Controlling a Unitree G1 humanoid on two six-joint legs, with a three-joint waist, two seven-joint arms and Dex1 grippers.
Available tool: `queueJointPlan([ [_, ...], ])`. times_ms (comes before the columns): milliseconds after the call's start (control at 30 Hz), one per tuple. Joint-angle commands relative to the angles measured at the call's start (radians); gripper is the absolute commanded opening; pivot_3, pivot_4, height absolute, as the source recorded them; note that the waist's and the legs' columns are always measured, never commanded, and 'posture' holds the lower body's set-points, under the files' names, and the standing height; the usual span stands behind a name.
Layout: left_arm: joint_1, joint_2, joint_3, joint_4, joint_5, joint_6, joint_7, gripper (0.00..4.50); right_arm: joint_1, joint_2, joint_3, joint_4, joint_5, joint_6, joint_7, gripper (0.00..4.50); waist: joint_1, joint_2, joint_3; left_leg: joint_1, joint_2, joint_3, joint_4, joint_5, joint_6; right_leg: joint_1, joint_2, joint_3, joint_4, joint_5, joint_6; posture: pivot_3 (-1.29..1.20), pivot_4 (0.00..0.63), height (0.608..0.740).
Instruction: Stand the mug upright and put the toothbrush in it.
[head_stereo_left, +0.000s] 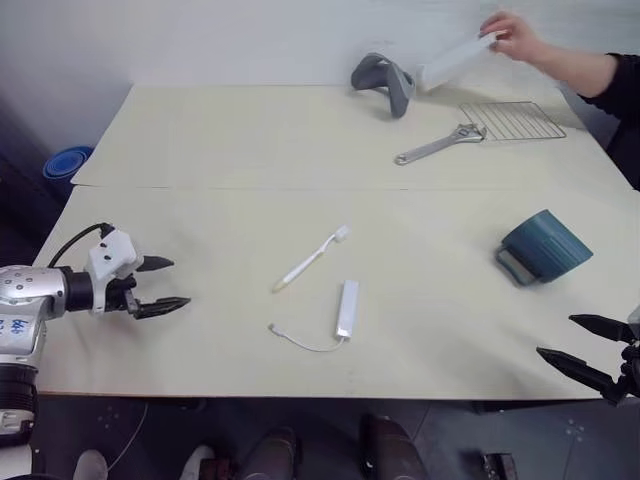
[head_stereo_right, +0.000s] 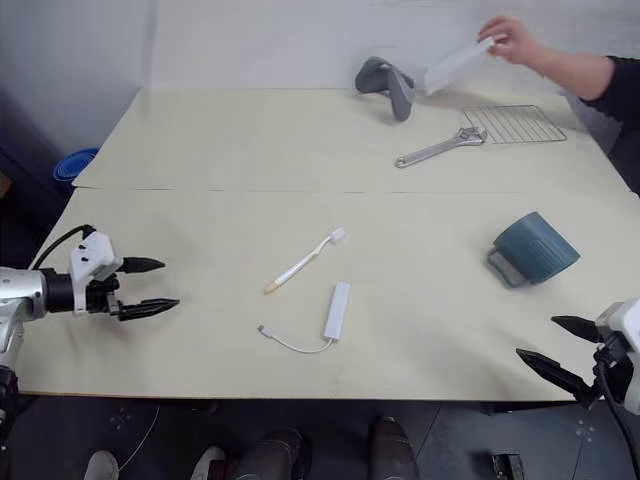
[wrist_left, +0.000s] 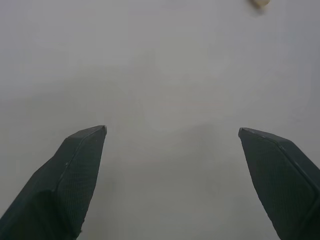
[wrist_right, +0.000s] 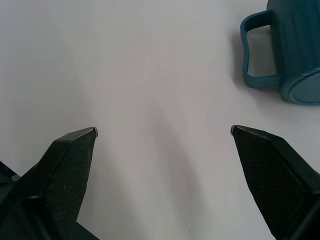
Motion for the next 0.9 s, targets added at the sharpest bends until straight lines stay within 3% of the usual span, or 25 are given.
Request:
queueJointPlan([
  [33, -0.006, 0.006, 0.034, -0.023, -0.013, 0.01, 0.024, 4.5, -0.003, -0.009, -0.013, -0.014, 0.004, -0.002, -0.001, 4.48, 0.001, 0.0, 0.0, 0.0, 0.0, 0.0, 0.0, 0.0, 0.0, 0.0, 0.0, 0.0, 0.0, 0.0, 0.0, 0.0, 0.15, 0.74],
  [900, -0.028, -0.017, 0.02, -0.063, -0.03, 0.061, 0.058, 4.5, -0.011, 0.01, 0.01, -0.012, -0.008, -0.016, -0.029, 4.48, 0.001, 0.0, 0.0, 0.0, 0.0, 0.0, 0.0, 0.0, 0.0, 0.0, 0.0, 0.0, 0.0, 0.0, 0.0, 0.0, 0.15, 0.74],
])
